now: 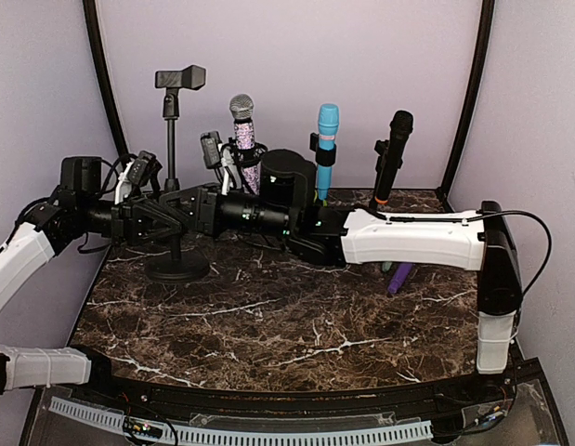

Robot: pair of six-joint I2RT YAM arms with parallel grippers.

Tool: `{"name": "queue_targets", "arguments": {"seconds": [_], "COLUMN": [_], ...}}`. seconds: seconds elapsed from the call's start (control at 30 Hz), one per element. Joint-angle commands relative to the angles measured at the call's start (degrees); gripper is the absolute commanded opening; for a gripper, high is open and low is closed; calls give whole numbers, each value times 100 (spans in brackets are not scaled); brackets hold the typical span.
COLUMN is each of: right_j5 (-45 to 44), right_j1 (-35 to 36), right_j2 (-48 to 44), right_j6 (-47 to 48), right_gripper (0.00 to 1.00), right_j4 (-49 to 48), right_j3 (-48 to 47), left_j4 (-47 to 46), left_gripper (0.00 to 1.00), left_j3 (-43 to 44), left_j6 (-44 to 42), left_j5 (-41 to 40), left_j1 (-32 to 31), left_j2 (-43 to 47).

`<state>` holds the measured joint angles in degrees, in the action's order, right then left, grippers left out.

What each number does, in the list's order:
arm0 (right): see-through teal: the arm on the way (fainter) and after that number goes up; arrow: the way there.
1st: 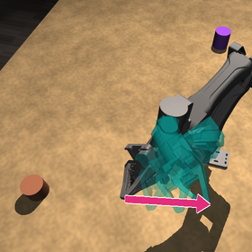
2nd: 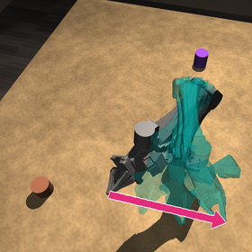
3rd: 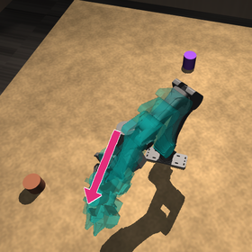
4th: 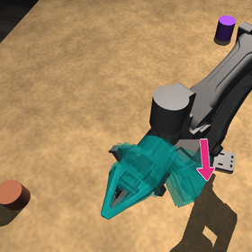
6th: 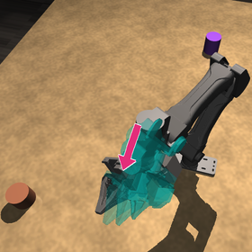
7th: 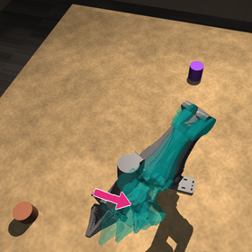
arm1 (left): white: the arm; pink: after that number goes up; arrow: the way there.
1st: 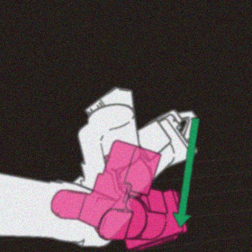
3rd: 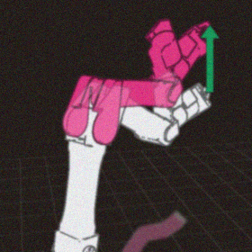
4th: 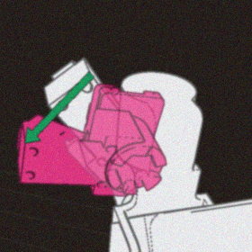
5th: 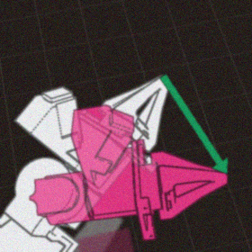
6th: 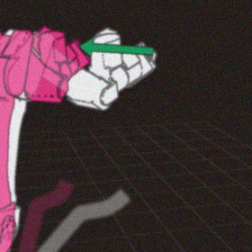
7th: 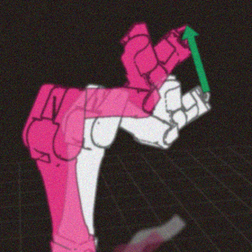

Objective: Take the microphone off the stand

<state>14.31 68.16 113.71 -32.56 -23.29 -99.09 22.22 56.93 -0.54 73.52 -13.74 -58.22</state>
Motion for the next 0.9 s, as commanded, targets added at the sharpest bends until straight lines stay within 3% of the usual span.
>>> {"name": "queue_targets", "arguments": {"seconds": [0.0, 0.1, 0.3, 0.37, 0.47, 0.53, 0.6, 0.7, 0.77, 0.87], "right_j5": [2034, 2641, 3854, 3967, 3864, 3522, 2950, 1345, -70, -1409], "right_j1": [134, 97, -51, -70, -106, -154, -212, -243, -195, 62], "right_j2": [-304, -198, 301, 382, 265, 86, -128, -491, -681, -884], "right_j6": [-657, -996, -2754, -2943, -2531, -2115, -1709, -890, -457, 166], "right_gripper": [0, 0, 5, 11, 34, 61, 75, 84, 85, 84], "right_j4": [-1714, -2138, -4201, -4327, -3824, -3276, -2676, -998, -127, 693], "right_j3": [-382, -407, -672, -739, -616, -290, 7, 297, 369, 369], "left_j4": [-1450, -1908, -1953, -1983, -2047, -2046, -2046, -1928, -1700, -1261], "left_gripper": [0, 0, 0, 0, 0, 0, 0, 0, 0, 0], "left_j3": [-251, -382, -378, -354, -312, -275, -211, -113, -22, 123], "left_j6": [1469, 1920, 2044, 2058, 2087, 2076, 2031, 1887, 1636, 1095], "left_j5": [769, 915, 1038, 1027, 1005, 980, 950, 854, 673, 375], "left_j1": [-66, -99, -134, -130, -137, -134, -137, -135, -133, -130], "left_j2": [157, 204, 201, 197, 173, 147, 127, 101, 85, 58]}}
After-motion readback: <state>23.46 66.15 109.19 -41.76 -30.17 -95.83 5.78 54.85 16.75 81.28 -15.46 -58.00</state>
